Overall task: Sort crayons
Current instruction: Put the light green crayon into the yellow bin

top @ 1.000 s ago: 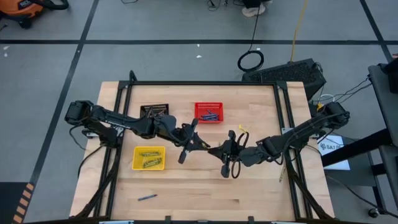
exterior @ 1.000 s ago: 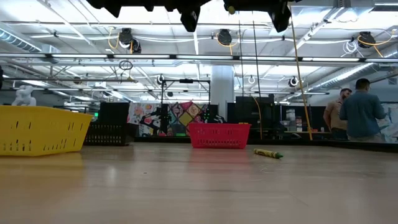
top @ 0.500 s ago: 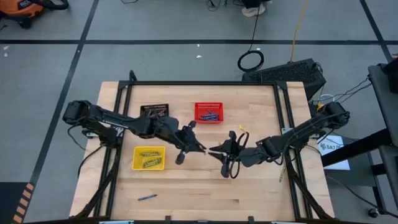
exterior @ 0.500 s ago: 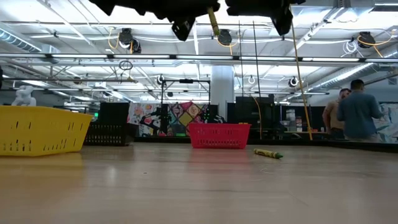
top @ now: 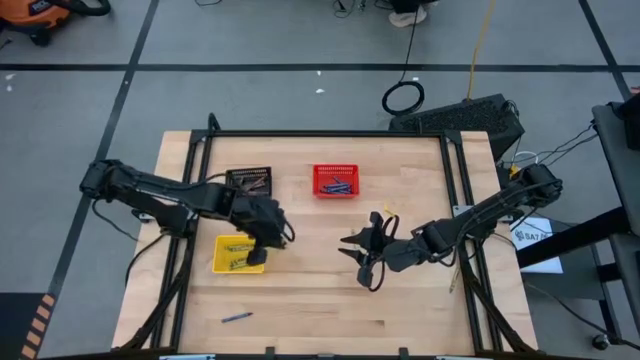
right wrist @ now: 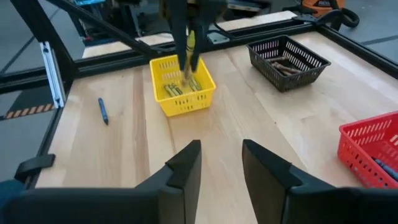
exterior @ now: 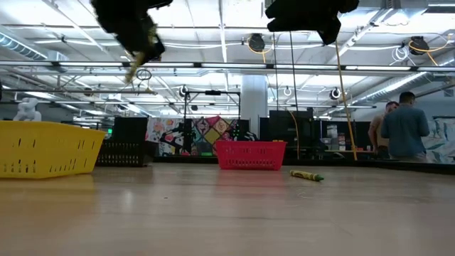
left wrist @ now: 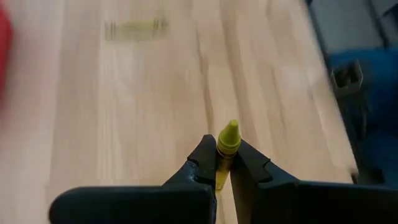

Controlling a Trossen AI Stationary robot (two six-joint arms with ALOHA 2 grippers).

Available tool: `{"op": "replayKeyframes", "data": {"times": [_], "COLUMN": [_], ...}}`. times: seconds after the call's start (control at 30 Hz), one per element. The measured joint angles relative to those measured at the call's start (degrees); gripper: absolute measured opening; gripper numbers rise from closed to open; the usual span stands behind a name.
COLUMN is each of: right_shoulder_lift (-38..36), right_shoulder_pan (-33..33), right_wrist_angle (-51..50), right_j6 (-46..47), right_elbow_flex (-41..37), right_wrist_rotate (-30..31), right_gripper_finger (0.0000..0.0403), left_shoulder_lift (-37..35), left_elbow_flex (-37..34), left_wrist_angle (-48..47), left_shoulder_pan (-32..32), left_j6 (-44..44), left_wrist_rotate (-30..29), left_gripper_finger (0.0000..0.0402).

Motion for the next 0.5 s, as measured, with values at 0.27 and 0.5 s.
{"op": "replayKeyframes", "data": {"times": [0.27,0.5], "right_shoulder_lift": [0.04,0.04], "right_shoulder_pan": [0.0,0.0], "right_wrist_angle": [-2.5,-4.0], "right_j6": [0.02,0.17], "right_elbow_flex": [0.0,0.0], "right_wrist_rotate": [0.0,0.02], "right_gripper_finger": [0.0105,0.0105], "left_shoulder_lift": [-0.06,0.21], "left_elbow_flex": [0.06,-0.02], "left_wrist_angle": [-13.56,-21.28], "left_shoulder_pan": [-4.55,-7.79], "left_j6": [-7.98,-14.41], "left_wrist_rotate": [-0.09,-0.94], "left_gripper_finger": [0.0015,0.0015]}}
